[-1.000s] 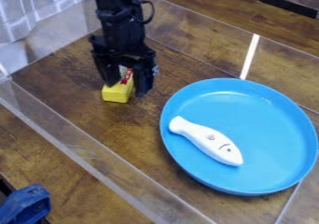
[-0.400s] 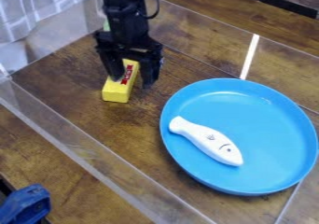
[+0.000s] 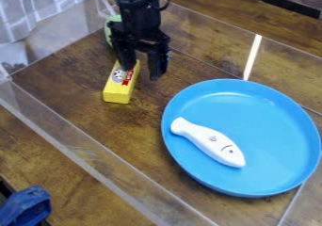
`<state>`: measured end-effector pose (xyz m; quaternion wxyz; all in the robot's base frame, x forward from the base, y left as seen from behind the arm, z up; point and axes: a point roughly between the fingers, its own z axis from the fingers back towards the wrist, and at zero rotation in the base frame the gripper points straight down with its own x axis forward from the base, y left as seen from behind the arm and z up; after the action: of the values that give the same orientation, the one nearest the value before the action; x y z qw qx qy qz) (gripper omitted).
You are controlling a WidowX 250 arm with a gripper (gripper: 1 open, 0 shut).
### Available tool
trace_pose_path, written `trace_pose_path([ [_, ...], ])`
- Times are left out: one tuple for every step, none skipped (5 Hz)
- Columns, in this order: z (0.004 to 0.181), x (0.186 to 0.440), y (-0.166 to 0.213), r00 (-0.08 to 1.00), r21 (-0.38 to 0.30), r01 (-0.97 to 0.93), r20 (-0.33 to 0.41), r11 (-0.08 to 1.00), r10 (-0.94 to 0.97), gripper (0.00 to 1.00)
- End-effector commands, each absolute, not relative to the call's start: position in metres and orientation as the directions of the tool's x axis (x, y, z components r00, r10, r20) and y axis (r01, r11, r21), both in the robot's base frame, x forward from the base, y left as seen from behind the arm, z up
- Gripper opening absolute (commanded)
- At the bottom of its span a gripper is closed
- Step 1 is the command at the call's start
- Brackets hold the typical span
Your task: Put the yellow brick in the blue tray
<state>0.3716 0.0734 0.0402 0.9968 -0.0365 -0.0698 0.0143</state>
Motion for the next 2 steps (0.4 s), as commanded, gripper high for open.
trace_pose_path([
  [0.0206,0.3655,0.096,0.986,-0.069,-0.114,0.114,0.991,0.122,1.0],
  [0.0132,0.3616,0.0933,0.985,-0.063,-0.13,0.105,0.989,0.136,1.0],
])
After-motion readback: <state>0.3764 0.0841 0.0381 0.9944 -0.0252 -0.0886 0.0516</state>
